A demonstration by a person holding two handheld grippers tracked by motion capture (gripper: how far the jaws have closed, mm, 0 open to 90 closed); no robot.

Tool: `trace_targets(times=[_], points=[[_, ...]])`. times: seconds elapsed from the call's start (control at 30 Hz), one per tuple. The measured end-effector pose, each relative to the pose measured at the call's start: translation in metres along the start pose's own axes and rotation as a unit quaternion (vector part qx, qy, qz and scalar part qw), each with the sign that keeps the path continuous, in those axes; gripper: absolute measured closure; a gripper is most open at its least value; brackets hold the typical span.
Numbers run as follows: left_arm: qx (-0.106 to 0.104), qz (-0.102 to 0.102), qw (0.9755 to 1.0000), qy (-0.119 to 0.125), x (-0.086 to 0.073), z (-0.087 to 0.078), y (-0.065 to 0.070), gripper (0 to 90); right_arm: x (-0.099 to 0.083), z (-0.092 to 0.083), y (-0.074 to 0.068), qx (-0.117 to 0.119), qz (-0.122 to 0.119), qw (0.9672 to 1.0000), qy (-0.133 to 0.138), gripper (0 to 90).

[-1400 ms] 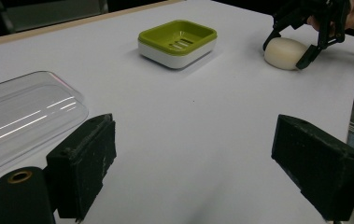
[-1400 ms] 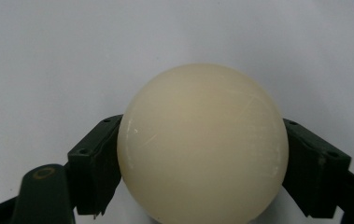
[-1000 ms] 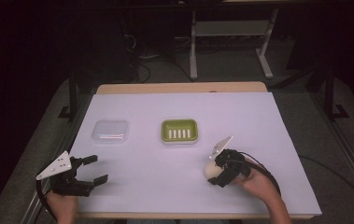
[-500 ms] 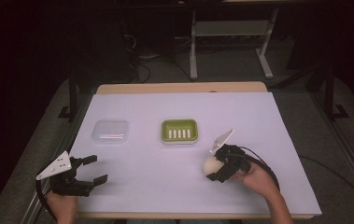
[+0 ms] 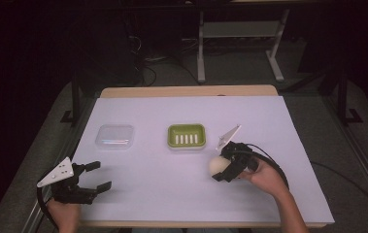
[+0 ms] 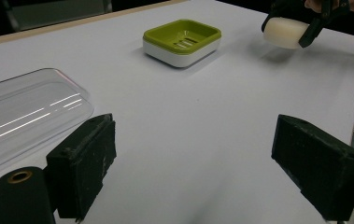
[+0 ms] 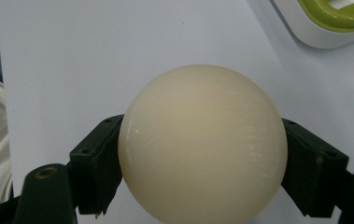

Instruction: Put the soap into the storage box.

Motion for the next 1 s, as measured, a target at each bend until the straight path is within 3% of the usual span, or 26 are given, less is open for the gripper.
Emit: trace_targets(times=[1.0], points=[[0.002, 0.001, 1.0000, 0.003, 0.000, -0.001, -0.001, 13.2, 0.038, -0.005, 0.009, 0.033, -0.013, 0.9993, 0.010, 21.9]])
Point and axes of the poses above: each handheld gripper's, and its own axes: z roughly forward along the jaws, x roughly out of its top, y roughly to its right, the point moved 2 cm from there along z, roughly forward along the jaws, and after that the axes turned 11 degrees about z, right-handed, at the moved point
